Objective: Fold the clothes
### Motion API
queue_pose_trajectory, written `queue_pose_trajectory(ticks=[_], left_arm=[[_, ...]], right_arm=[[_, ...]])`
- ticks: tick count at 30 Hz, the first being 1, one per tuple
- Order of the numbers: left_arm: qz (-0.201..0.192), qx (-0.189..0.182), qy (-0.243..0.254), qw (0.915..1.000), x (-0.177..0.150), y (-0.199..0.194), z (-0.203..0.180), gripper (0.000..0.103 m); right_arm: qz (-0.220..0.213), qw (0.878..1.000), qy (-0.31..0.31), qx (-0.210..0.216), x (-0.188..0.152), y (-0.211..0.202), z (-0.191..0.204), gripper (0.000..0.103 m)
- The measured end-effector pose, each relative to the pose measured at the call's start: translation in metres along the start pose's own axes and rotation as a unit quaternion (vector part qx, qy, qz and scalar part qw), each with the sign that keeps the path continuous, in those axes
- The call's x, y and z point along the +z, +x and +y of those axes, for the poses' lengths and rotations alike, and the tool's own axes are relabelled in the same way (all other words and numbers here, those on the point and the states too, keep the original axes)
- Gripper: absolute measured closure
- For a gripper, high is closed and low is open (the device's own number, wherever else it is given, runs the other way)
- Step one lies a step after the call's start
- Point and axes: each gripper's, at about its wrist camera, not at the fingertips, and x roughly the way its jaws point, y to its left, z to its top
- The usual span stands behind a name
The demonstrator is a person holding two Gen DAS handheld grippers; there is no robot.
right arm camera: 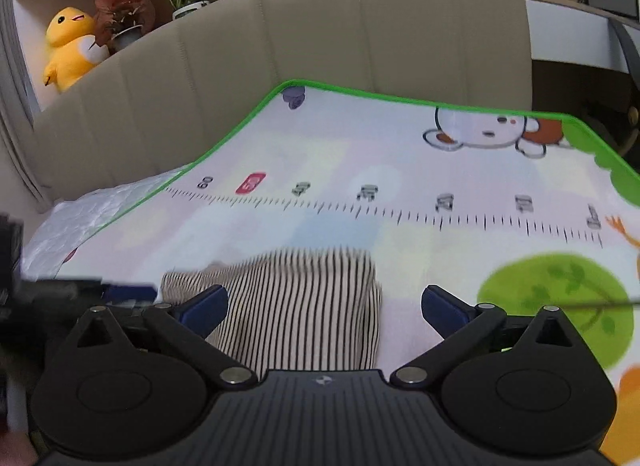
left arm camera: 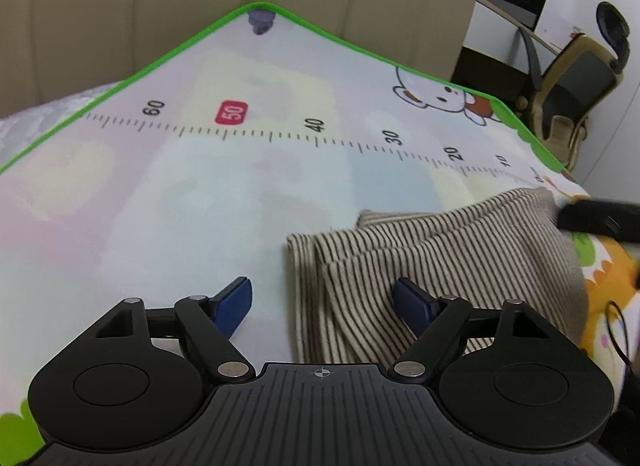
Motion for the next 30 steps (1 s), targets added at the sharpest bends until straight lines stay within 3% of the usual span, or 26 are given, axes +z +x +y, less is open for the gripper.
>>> queue_pose_trajectory(ticks=[3,6,16,18,20,21,23,24,25,27,30], left_arm=[[0.001,0.007,0.003,1.0,0.001,0.005,0.0,0.015],[0.003,0.015,0.009,0.9998,-0.001,0.007,-0.001,0.013],[0.008,0.024,0.012,0.9996,-0.002,0.009,0.001,0.009],[0.008,0.024,0.013,0.9996,-0.002,0.009,0.001,0.009],[0.007,0.025,0.015,0.9996,-0.003,0.008,0.001,0.009],[0.006,0.025,0.016,0.9995,-0.003,0.007,0.001,0.009],[0.005,0.026,0.018,0.9995,-0.003,0.007,0.0,0.009],[0.005,0.026,0.018,0.9995,-0.003,0.007,0.0,0.009],[0.005,0.026,0.018,0.9995,-0.003,0.007,0.0,0.009],[0.006,0.025,0.017,0.9995,-0.002,0.008,0.0,0.009],[0.006,0.026,0.015,0.9995,-0.002,0.008,0.001,0.009]], right_arm=[[0.016,0.999,0.027,-0.033,-0.021,0.019,-0.002,0.0],[0.034,0.996,0.073,-0.041,-0.03,0.037,-0.008,0.0],[0.103,0.983,0.148,0.035,-0.026,0.049,-0.033,0.0],[0.109,0.983,0.144,0.041,-0.023,0.046,-0.032,0.0],[0.086,0.988,0.125,0.03,-0.018,0.035,-0.027,0.0],[0.059,0.994,0.096,0.012,-0.014,0.027,-0.021,0.003],[0.001,0.999,0.019,-0.03,-0.008,0.01,-0.002,0.02],[-0.023,0.999,-0.018,-0.044,-0.006,0.002,0.008,0.038],[-0.039,0.997,-0.048,-0.05,-0.004,-0.003,0.016,0.064],[-0.058,0.993,-0.098,-0.044,0.0,-0.009,0.033,0.075],[-0.047,0.99,-0.13,-0.02,0.001,0.002,0.048,0.077]])
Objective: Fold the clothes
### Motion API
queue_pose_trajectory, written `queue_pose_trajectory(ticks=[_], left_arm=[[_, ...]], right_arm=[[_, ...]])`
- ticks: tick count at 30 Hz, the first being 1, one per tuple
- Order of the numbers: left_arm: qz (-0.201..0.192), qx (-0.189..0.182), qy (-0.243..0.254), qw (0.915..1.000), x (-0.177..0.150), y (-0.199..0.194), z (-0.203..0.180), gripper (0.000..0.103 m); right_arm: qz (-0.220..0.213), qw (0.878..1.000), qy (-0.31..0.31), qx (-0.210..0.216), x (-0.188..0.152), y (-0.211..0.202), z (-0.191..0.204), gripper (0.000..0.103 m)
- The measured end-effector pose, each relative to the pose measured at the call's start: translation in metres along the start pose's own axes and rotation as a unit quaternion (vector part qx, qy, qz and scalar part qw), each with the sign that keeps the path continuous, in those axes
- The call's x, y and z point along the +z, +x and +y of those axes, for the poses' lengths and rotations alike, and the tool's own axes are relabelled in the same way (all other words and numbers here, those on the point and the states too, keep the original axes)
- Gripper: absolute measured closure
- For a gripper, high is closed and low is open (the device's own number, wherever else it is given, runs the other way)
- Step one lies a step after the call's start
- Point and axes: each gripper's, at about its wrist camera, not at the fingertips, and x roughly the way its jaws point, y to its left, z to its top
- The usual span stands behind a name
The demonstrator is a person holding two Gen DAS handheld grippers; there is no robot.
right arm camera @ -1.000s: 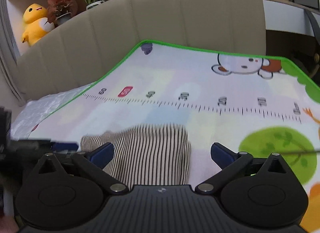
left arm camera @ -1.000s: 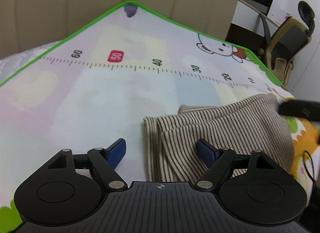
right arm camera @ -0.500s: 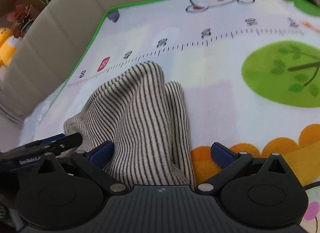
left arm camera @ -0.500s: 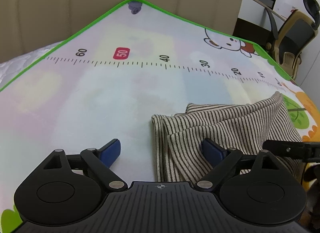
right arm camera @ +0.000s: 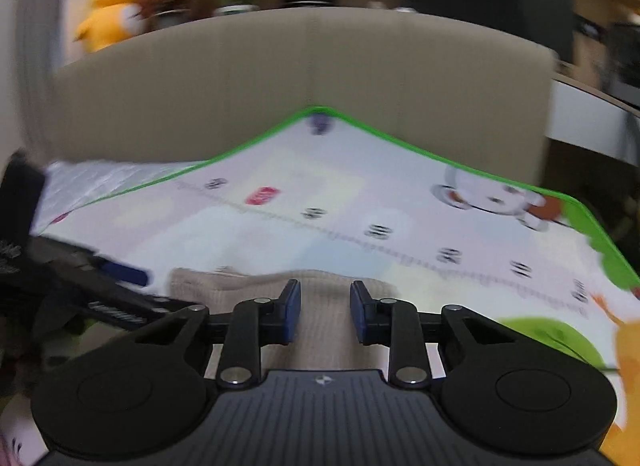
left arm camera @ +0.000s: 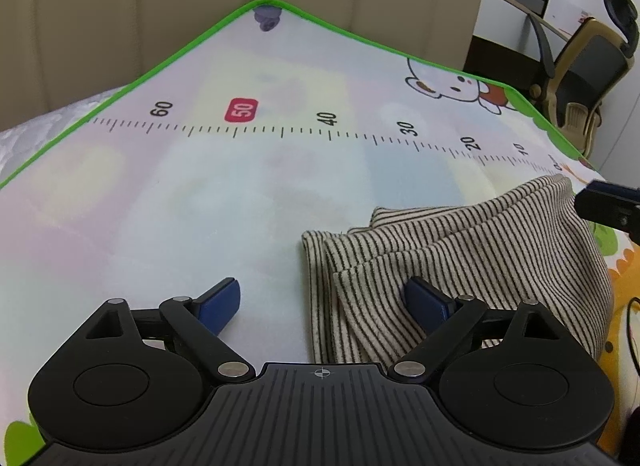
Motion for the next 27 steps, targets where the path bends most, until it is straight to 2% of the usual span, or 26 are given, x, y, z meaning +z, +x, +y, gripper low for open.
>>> queue_pose_trajectory(ticks=[3,4,6,8,12,17,19,22,24,25,27], left_arm=[[0.0,0.002,0.0,1.0,0.0,0.0,0.0,0.008],[-0.001,0.003,-0.001,1.0,0.0,-0.001,0.0,0.008],[-0.002,0.004,-0.004,1.0,0.0,-0.001,0.001,0.008],[-0.004,0.007,-0.008,0.9999,0.0,-0.002,0.002,0.008],[-0.004,0.006,-0.01,0.9999,0.001,-0.002,0.003,0.008],[-0.024,0.009,-0.009,0.9996,0.003,-0.016,0.003,0.012],[-0.037,-0.011,-0.017,0.9991,0.003,-0.028,0.005,0.013],[-0.053,-0.067,-0.026,0.996,0.002,-0.046,0.007,0.014],[-0.06,-0.106,-0.018,0.9924,0.002,-0.054,0.003,0.02],[-0.061,-0.119,-0.01,0.991,0.002,-0.055,0.0,0.025],[-0.052,-0.126,0.01,0.9905,0.0,-0.051,-0.01,0.034]], right_arm=[[0.057,0.998,0.012,-0.017,-0.007,0.042,-0.004,0.076],[0.063,0.997,0.025,-0.019,-0.011,0.053,-0.01,0.075],[0.061,0.997,0.054,-0.017,-0.014,0.067,-0.023,0.07],[0.066,0.995,0.076,-0.013,-0.01,0.071,-0.029,0.069],[0.067,0.997,0.04,-0.019,-0.009,0.07,-0.021,0.068],[0.063,0.997,0.042,-0.024,-0.01,0.07,-0.022,0.063],[0.062,0.997,0.034,-0.028,-0.012,0.07,-0.023,0.056],[0.064,0.997,0.038,-0.031,-0.011,0.074,-0.029,0.045],[0.066,0.996,0.044,-0.032,-0.011,0.076,-0.033,0.037],[0.069,0.996,0.054,-0.03,-0.01,0.077,-0.035,0.036],[0.072,0.995,0.065,-0.025,-0.009,0.077,-0.039,0.036]])
